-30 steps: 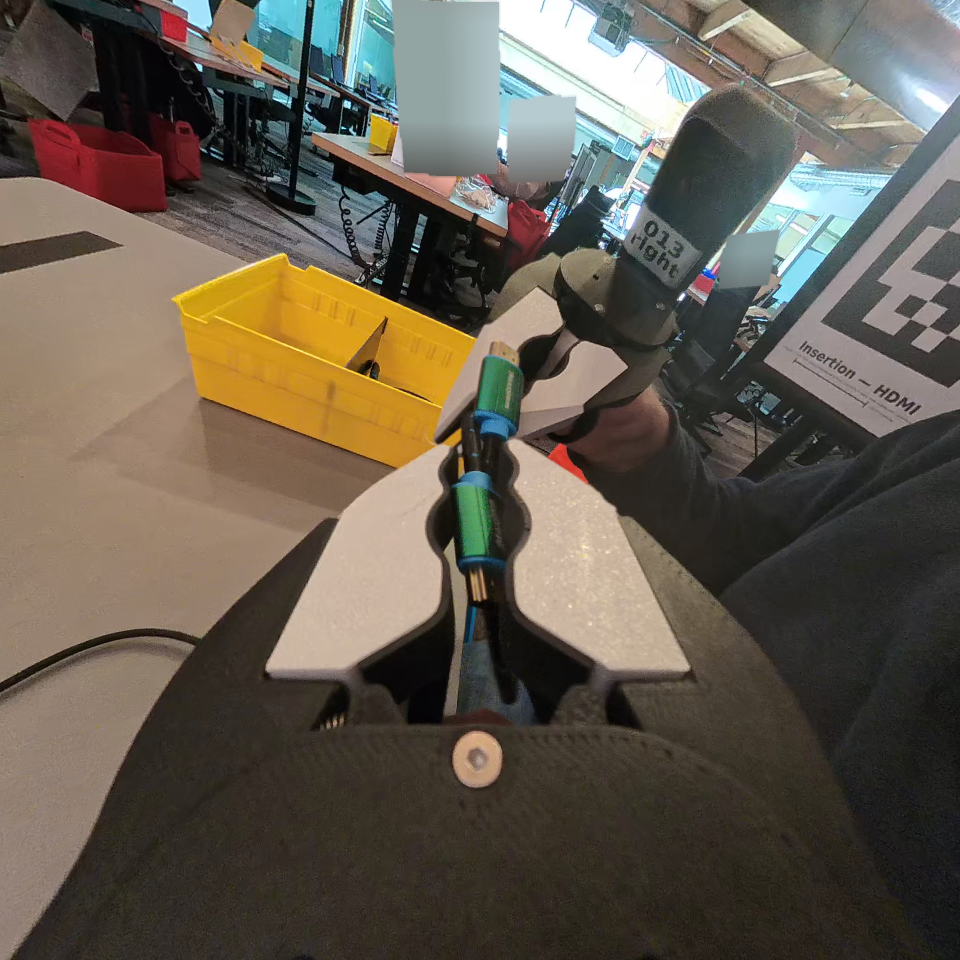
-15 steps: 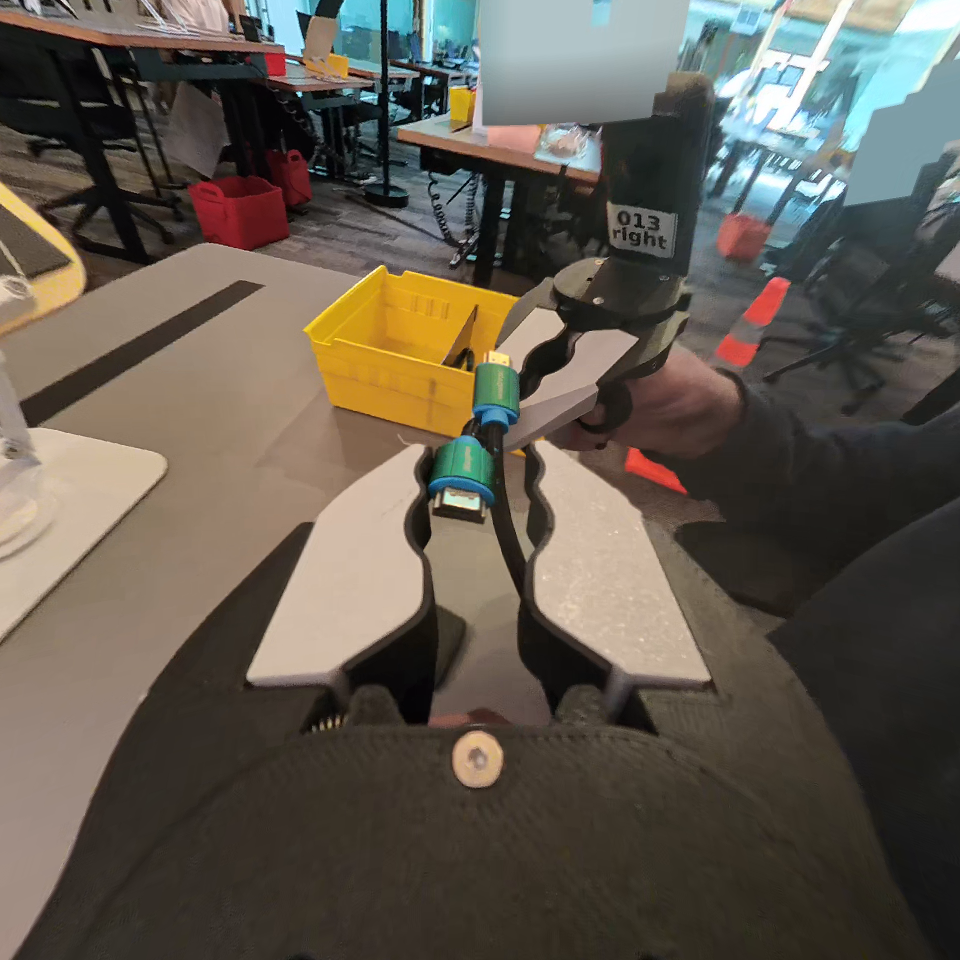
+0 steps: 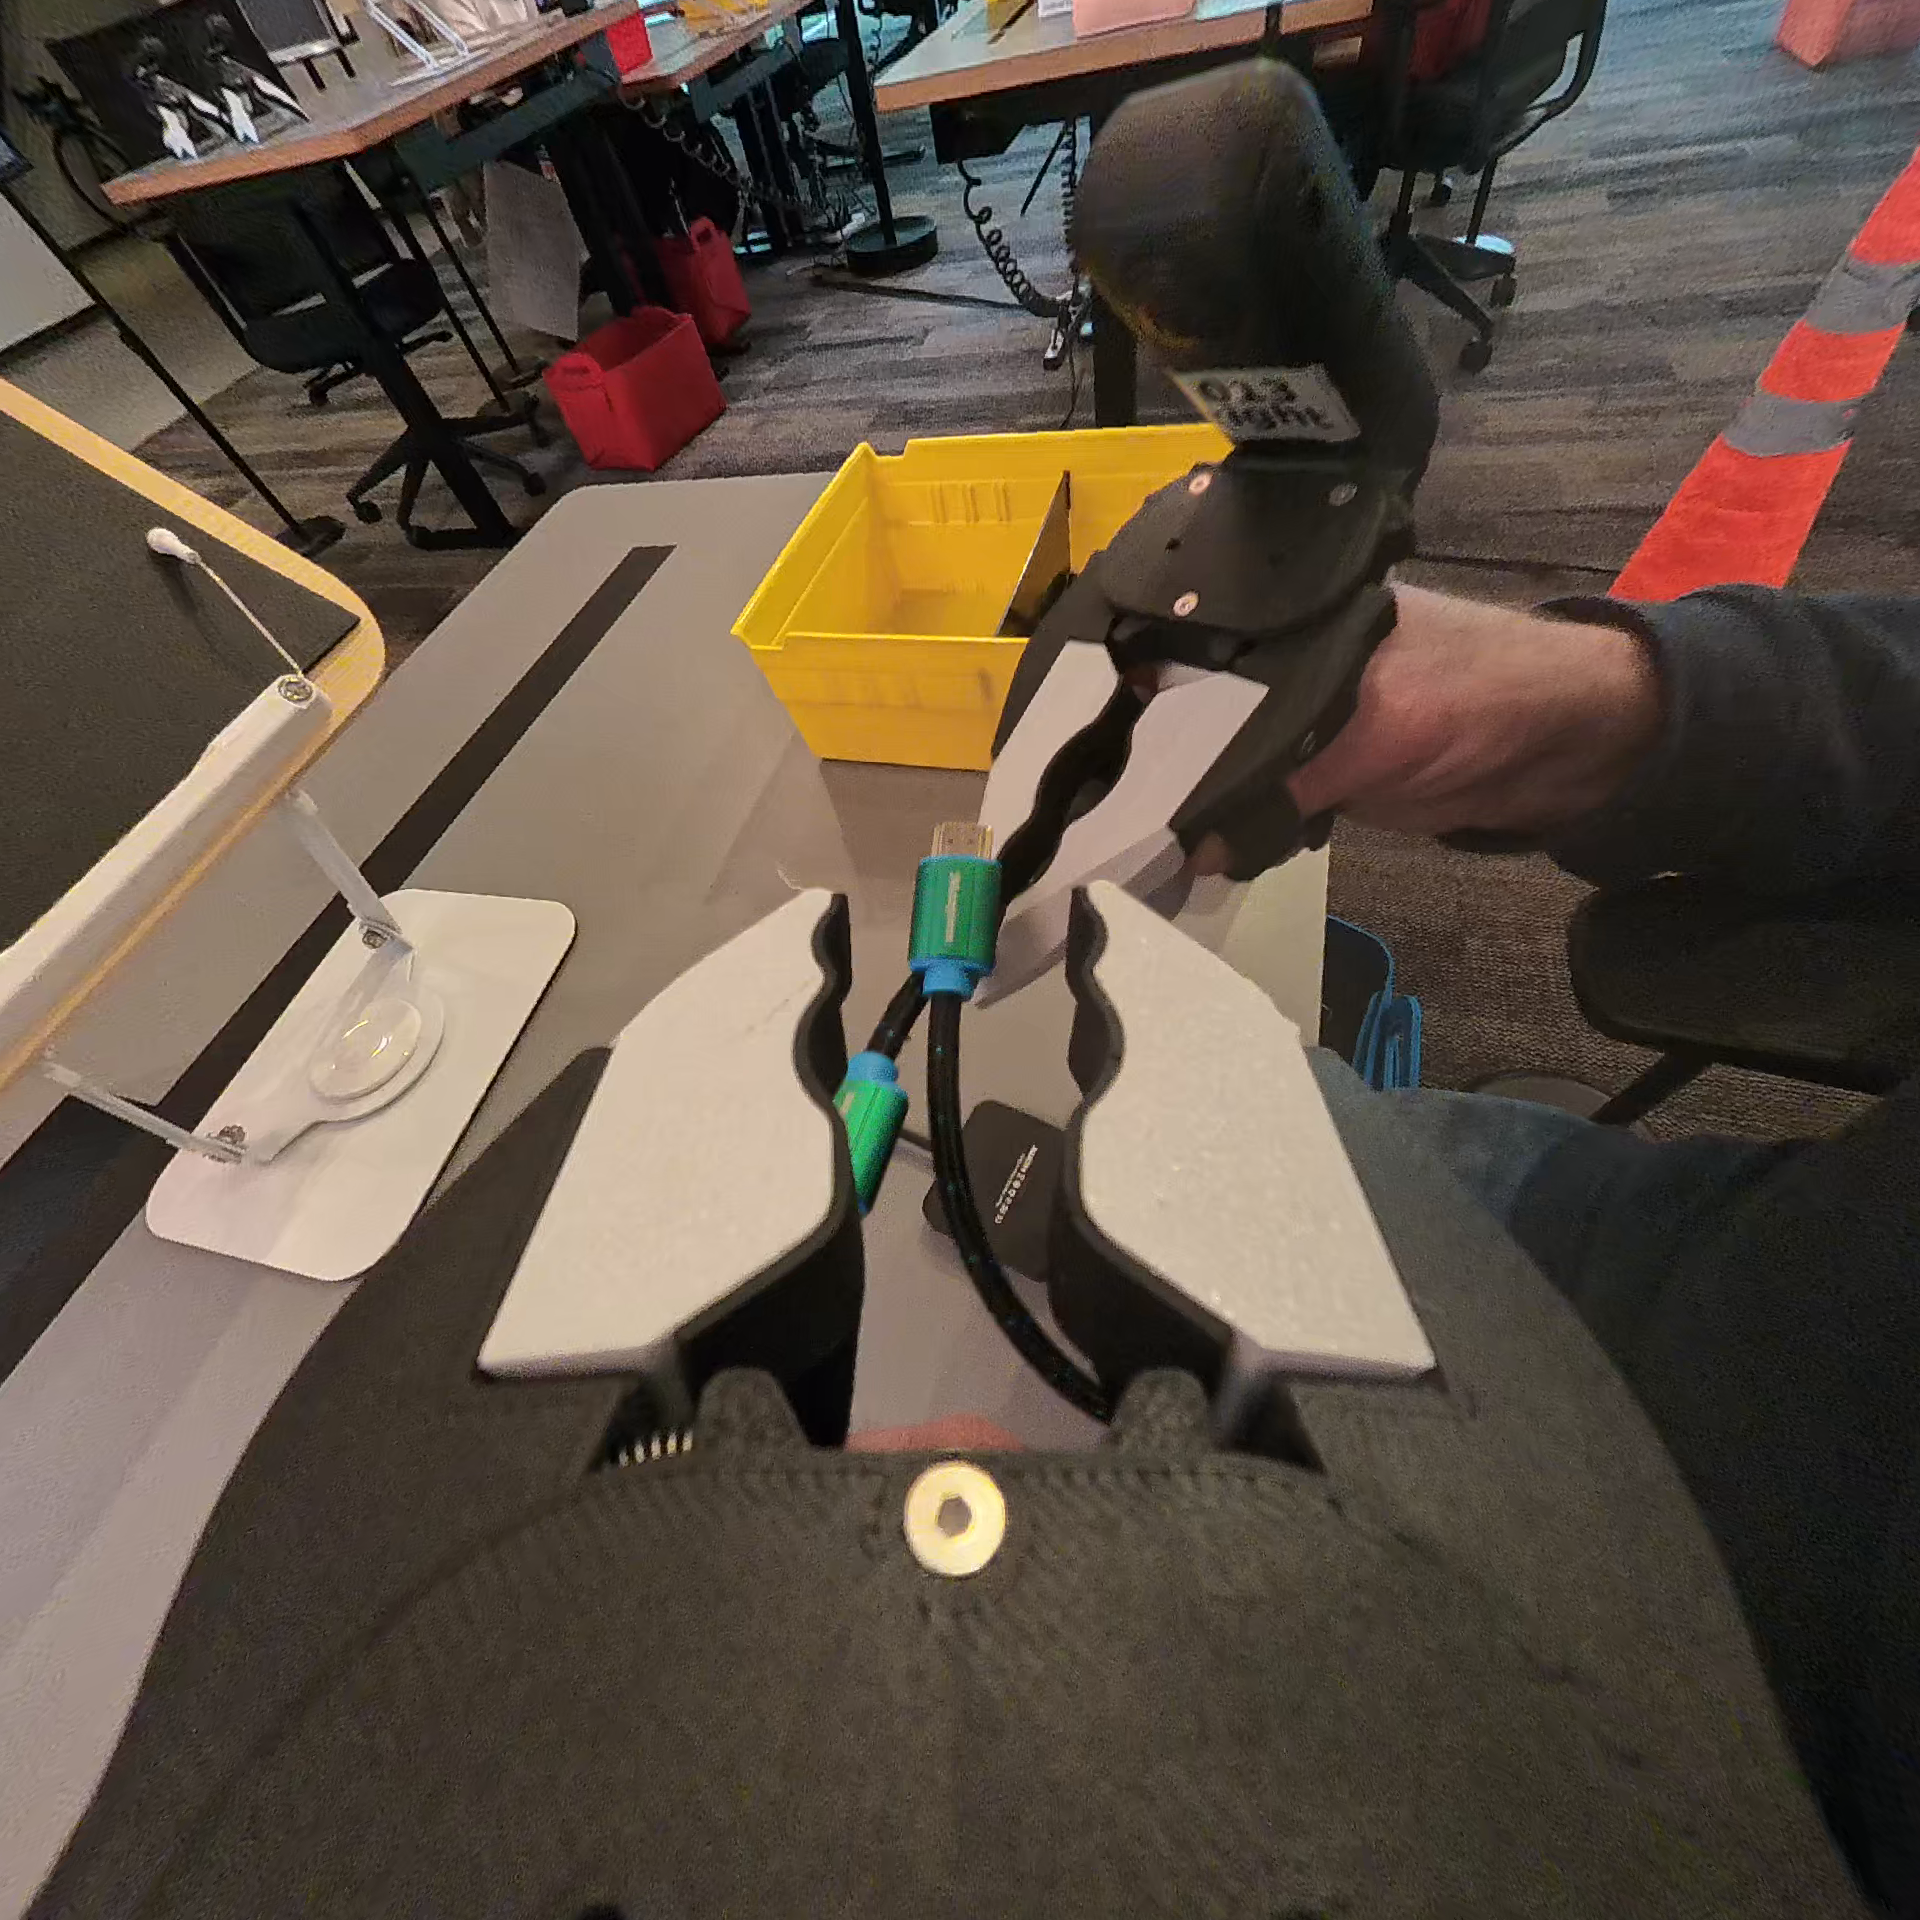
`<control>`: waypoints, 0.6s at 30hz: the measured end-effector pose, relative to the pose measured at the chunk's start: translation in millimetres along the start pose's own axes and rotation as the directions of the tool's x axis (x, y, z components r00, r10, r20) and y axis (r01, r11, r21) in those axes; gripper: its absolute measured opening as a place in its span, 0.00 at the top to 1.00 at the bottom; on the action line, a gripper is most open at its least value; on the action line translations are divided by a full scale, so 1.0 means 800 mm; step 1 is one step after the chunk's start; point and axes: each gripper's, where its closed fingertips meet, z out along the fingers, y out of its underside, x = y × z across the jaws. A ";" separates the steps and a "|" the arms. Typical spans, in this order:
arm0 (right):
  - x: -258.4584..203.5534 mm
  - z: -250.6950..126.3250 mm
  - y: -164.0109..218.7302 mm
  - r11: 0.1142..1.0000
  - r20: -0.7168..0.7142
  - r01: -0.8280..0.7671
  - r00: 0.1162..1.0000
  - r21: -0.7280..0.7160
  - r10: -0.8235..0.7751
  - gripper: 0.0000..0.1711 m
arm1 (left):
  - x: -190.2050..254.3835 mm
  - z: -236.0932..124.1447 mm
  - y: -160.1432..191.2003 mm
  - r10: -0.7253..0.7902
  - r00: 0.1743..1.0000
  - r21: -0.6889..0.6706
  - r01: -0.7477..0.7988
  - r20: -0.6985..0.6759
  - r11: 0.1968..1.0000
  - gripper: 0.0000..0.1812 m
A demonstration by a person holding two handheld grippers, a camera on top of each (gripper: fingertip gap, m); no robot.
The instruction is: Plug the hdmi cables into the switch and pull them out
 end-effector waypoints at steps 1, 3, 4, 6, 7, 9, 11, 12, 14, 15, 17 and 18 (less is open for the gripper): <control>0.000 -0.002 -0.002 1.000 0.003 -0.005 1.000 0.006 0.005 0.98 | -0.002 0.002 0.003 0.002 1.000 -0.009 -0.002 0.006 1.000 0.78; -0.002 -0.004 -0.004 1.000 0.008 -0.003 1.000 0.015 0.003 0.98 | -0.004 0.006 0.013 0.016 1.000 -0.042 -0.016 0.015 0.999 0.77; -0.003 -0.003 -0.002 1.000 0.009 -0.002 1.000 0.008 0.002 0.98 | -0.005 0.009 0.019 0.029 0.999 -0.064 -0.028 0.023 0.998 0.77; -0.003 -0.002 0.001 1.000 -0.002 0.007 1.000 -0.002 -0.007 0.99 | -0.008 0.014 0.029 0.066 0.997 -0.104 -0.060 0.049 0.993 0.76; -0.003 -0.002 0.002 1.000 -0.001 0.003 1.000 -0.004 -0.003 0.98 | -0.009 0.016 0.034 0.083 0.995 -0.123 -0.075 0.055 0.990 0.75; -0.001 -0.001 0.004 1.000 -0.001 -0.006 1.000 -0.006 0.006 0.98 | -0.008 0.017 0.035 0.108 0.992 -0.130 -0.099 0.062 0.987 0.75; -0.002 0.002 0.008 1.000 0.009 -0.016 1.000 -0.017 0.016 0.98 | -0.005 0.018 0.031 0.120 0.991 -0.114 -0.113 0.056 0.987 0.76; -0.003 0.005 0.010 1.000 0.009 -0.015 1.000 -0.026 0.015 0.98 | -0.003 0.018 0.029 0.127 0.990 -0.110 -0.120 0.054 0.987 0.76; -0.006 0.010 0.014 0.999 0.021 -0.016 1.000 -0.039 0.017 0.98 | -0.001 0.020 0.033 0.163 0.985 -0.130 -0.155 0.058 0.979 0.77; -0.008 0.012 0.014 0.999 0.029 -0.020 0.999 -0.038 0.021 0.98 | -0.002 0.022 0.039 0.192 0.979 -0.160 -0.180 0.064 0.971 0.77; -0.012 0.013 0.014 0.999 0.052 -0.036 0.998 -0.035 0.038 0.98 | -0.006 0.027 0.056 0.258 0.963 -0.234 -0.233 0.080 0.944 0.77; -0.013 0.014 0.014 0.999 0.057 -0.040 0.997 -0.035 0.042 0.98 | -0.005 0.029 0.063 0.281 0.957 -0.263 -0.253 0.073 0.931 0.78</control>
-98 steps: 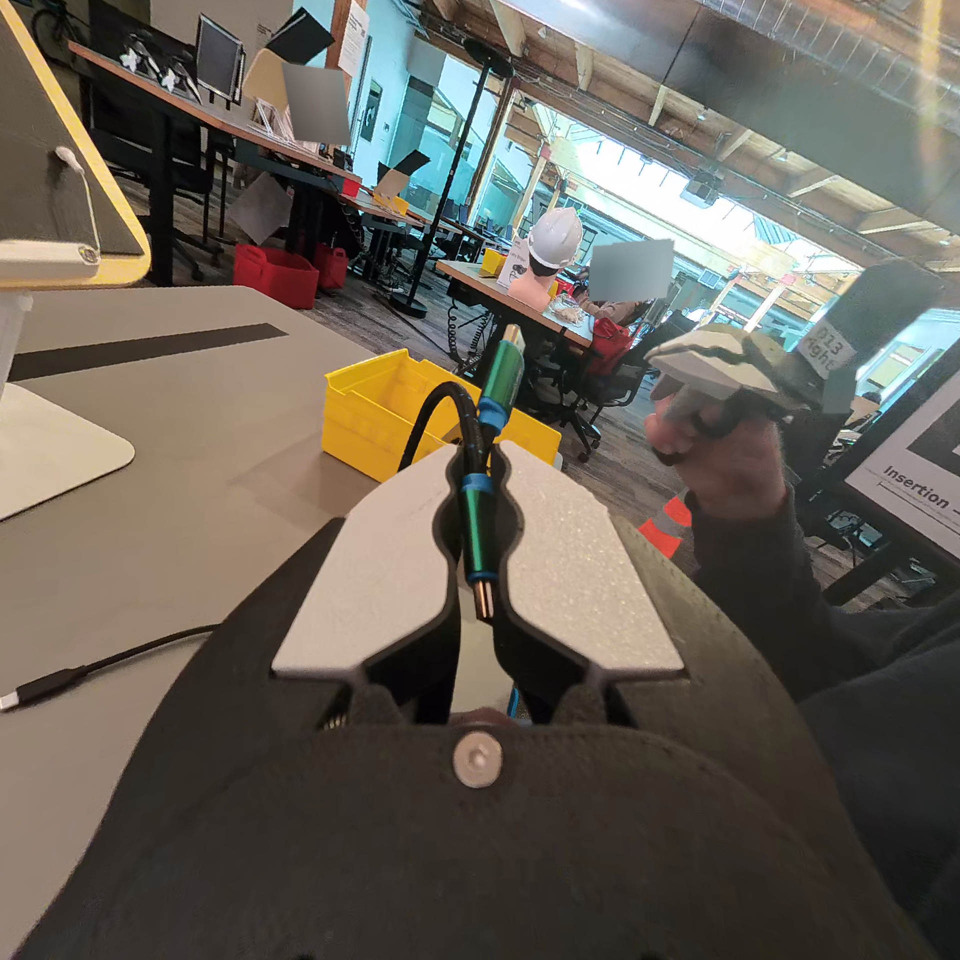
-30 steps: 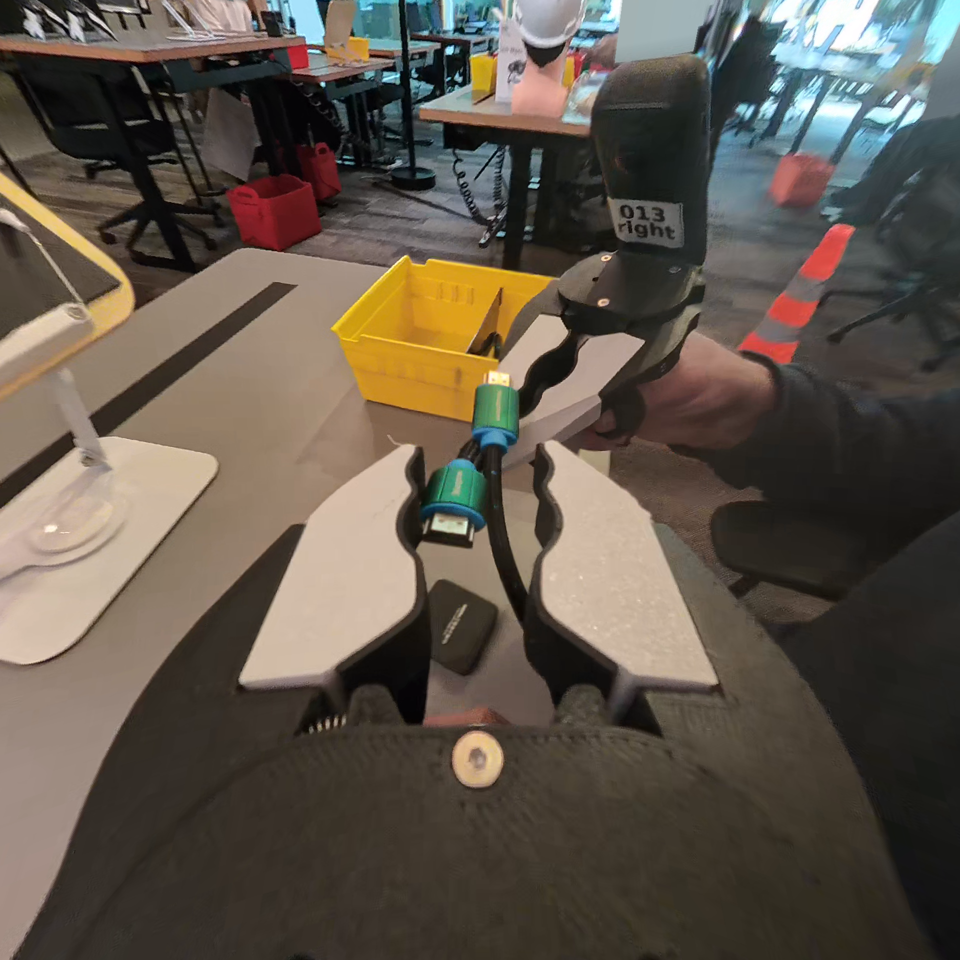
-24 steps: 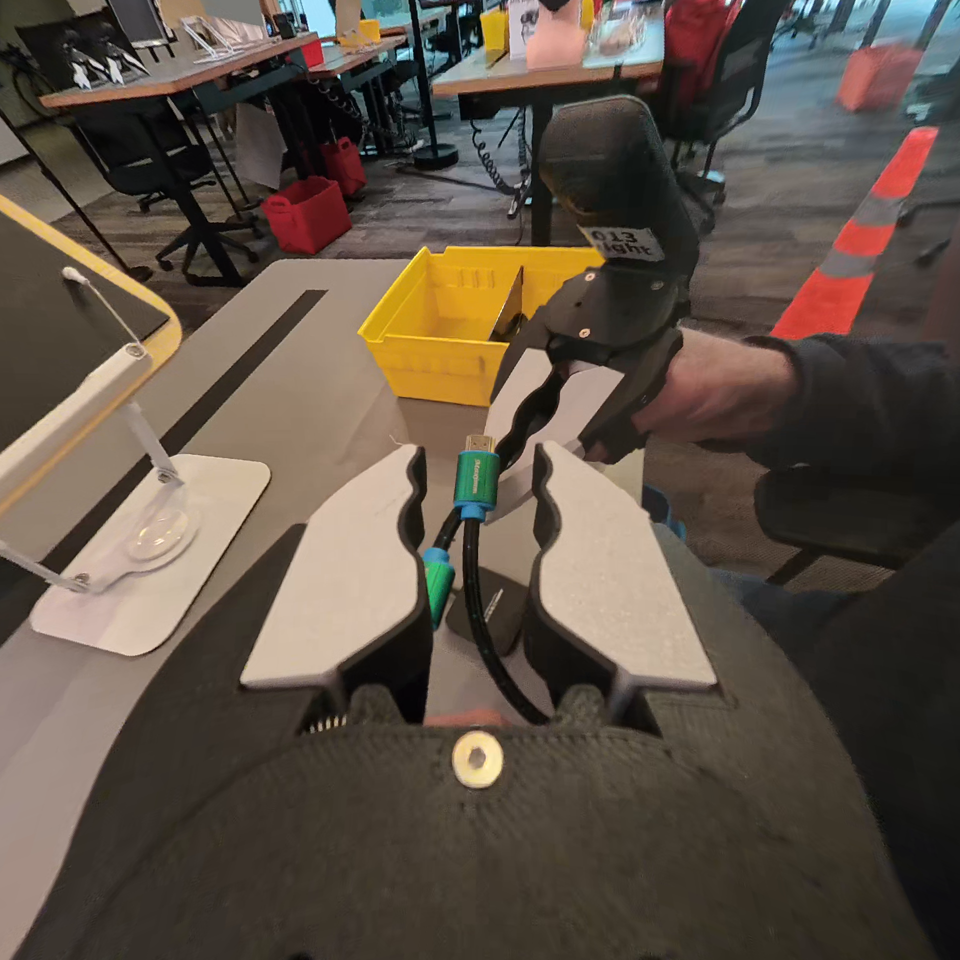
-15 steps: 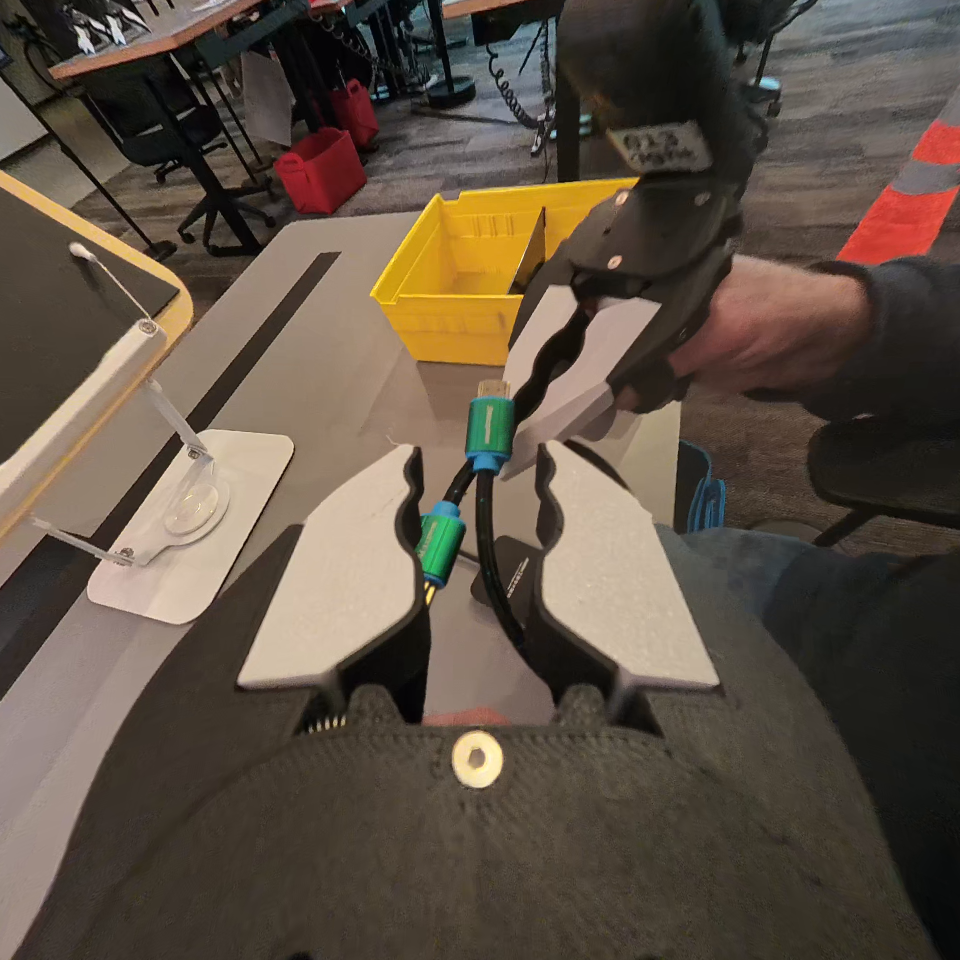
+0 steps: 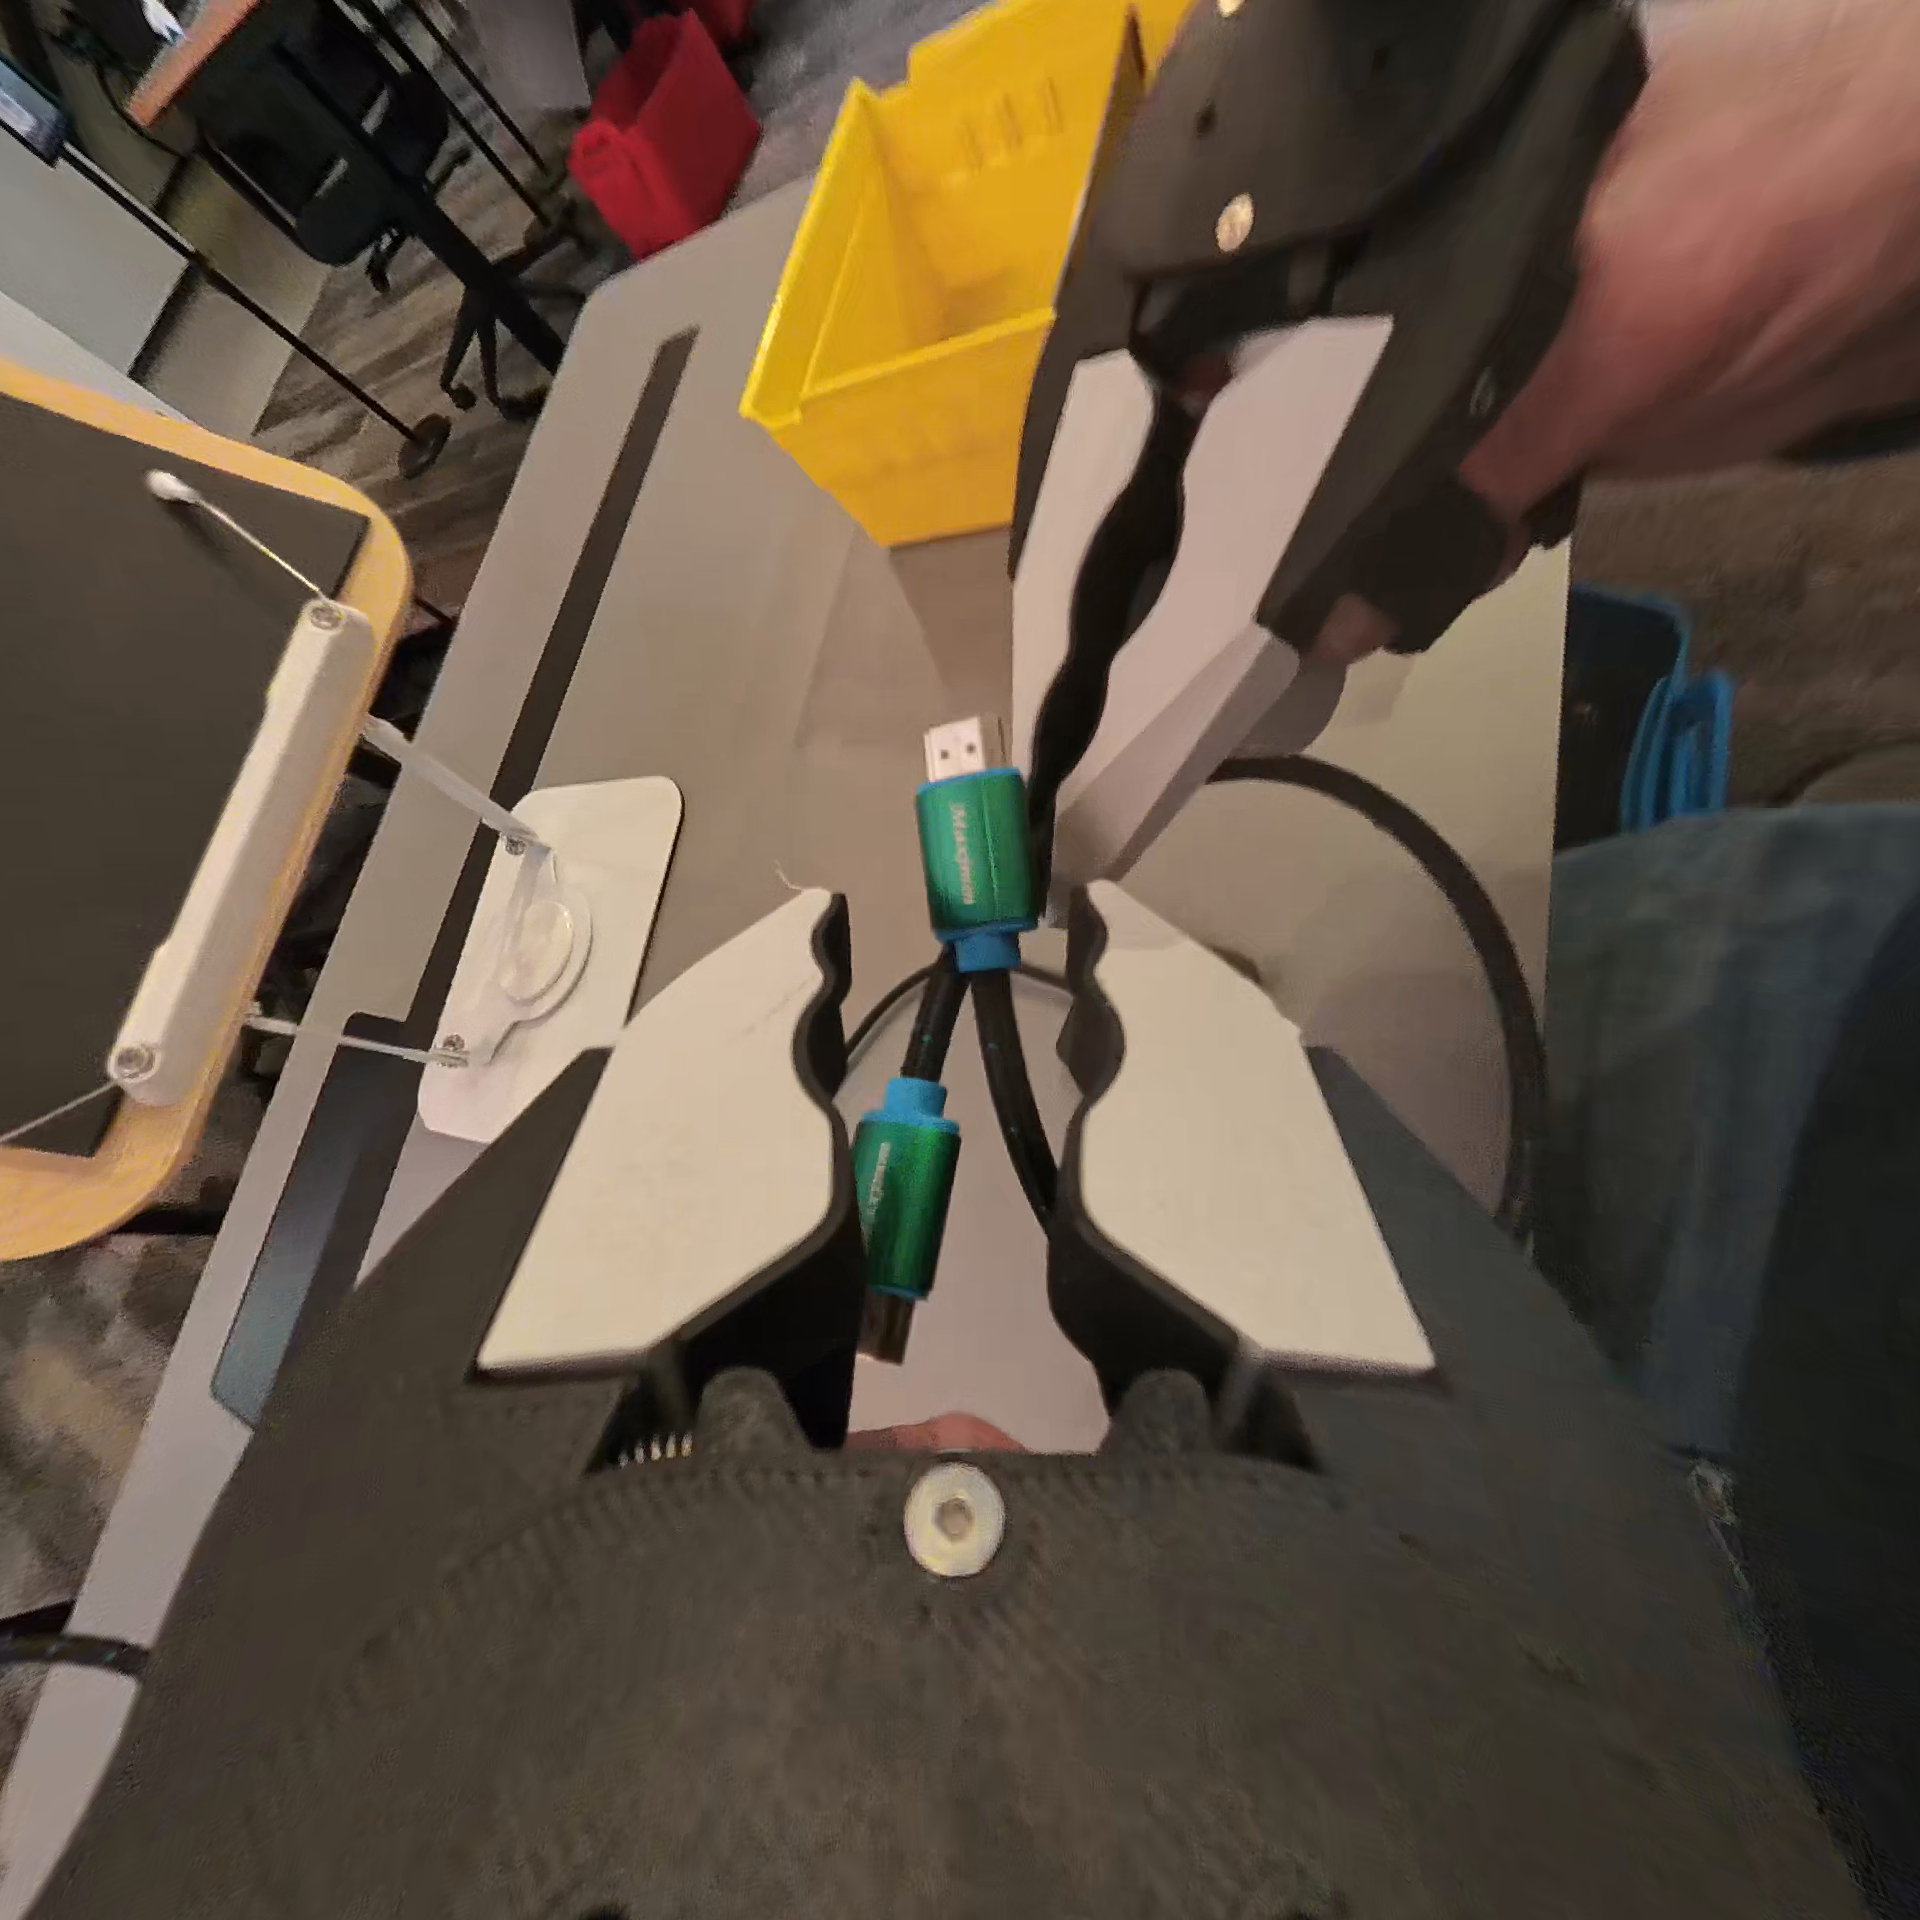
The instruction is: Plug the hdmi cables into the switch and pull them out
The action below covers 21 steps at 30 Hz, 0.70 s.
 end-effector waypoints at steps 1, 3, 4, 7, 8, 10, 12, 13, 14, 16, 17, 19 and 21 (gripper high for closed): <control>0.000 0.000 0.001 1.000 0.001 -0.002 1.000 -0.003 0.002 0.98 | 0.002 0.004 0.006 0.017 1.000 -0.028 -0.017 -0.002 0.999 0.78; -0.001 0.001 0.001 1.000 0.008 -0.010 1.000 0.001 0.010 0.98 | 0.008 0.011 0.018 0.031 0.999 -0.079 -0.033 -0.022 0.996 0.81; -0.002 0.001 0.001 1.000 0.012 -0.014 1.000 0.004 0.014 0.98 | 0.008 0.014 0.024 0.029 0.999 -0.095 -0.032 -0.026 0.995 0.84; 0.000 0.004 0.003 1.000 0.010 -0.021 1.000 0.002 0.021 0.98 | 0.006 0.017 0.030 -0.006 0.999 -0.083 0.002 -0.045 0.997 0.89; 0.001 0.004 0.004 1.000 0.011 -0.027 1.000 0.006 0.027 0.98 | 0.005 0.017 0.031 -0.024 0.998 -0.078 0.020 -0.051 0.997 0.89; 0.004 0.003 0.004 0.999 0.014 -0.044 0.999 0.017 0.043 0.98 | -0.001 0.016 0.032 -0.056 0.997 -0.063 0.052 -0.048 0.997 0.89; 0.007 0.002 0.003 0.998 0.013 -0.059 0.998 0.027 0.059 0.98 | -0.004 0.014 0.029 -0.085 0.995 -0.037 0.083 -0.054 0.996 0.90; 0.009 0.002 0.003 0.997 0.010 -0.066 0.998 0.030 0.065 0.98 | -0.005 0.014 0.028 -0.096 0.994 -0.030 0.094 -0.056 0.995 0.90; 0.012 0.002 0.004 0.997 0.007 -0.074 0.997 0.038 0.073 0.98 | -0.008 0.013 0.028 -0.100 0.994 -0.025 0.099 -0.045 0.995 0.90; 0.022 -0.001 0.003 0.989 0.004 -0.123 0.992 0.076 0.123 0.98 | -0.017 0.009 0.026 -0.112 0.994 -0.005 0.112 -0.015 0.994 0.90; 0.027 -0.002 0.004 0.983 0.017 -0.160 0.987 0.092 0.159 0.98 | -0.021 0.006 0.023 -0.127 0.992 0.009 0.128 -0.009 0.992 0.90; 0.039 -0.005 0.008 0.967 0.028 -0.227 0.974 0.120 0.225 0.98 | -0.033 -0.001 0.020 -0.156 0.988 0.034 0.155 0.019 0.987 0.90; 0.053 -0.005 0.017 0.959 0.007 -0.259 0.966 0.119 0.260 0.98 | -0.045 -0.008 0.019 -0.181 0.982 0.053 0.179 0.047 0.982 0.90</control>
